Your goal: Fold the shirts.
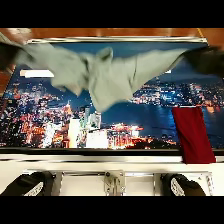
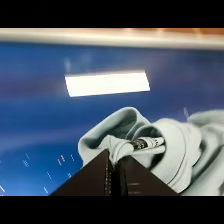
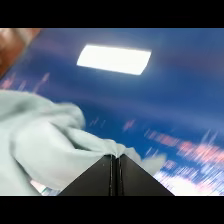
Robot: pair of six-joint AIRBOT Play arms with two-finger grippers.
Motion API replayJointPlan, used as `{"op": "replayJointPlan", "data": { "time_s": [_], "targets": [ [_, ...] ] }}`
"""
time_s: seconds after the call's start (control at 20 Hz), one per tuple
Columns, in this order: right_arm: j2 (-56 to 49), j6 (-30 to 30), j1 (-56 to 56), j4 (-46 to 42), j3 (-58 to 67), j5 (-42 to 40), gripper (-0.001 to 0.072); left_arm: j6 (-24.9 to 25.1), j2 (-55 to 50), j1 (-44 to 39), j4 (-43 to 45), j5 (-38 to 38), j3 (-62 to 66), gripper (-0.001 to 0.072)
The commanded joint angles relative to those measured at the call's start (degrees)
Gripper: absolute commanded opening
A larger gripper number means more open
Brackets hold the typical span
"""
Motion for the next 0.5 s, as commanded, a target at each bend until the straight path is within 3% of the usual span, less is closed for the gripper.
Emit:
{"op": "replayJointPlan", "data": {
  "time_s": [0.0,0.25,0.45],
  "targets": [
    [7.85,1.88,-3.78,-8.9,4.87,-3.58,0.006,-1.81,4.87,0.04,7.72,-0.74,6.56,0.0035],
    [9.66,7.58,-3.74,-23.52,4.48,6.05,0.006,-1.75,5.16,0.04,12.87,-15.19,3.54,0.0035],
    [9.66,8.55,-3.74,-24.3,-2.6,9.07,0.0061,-2.23,5.03,0.02,12.98,-15.21,-7.37,0.0036]
  ]
}}
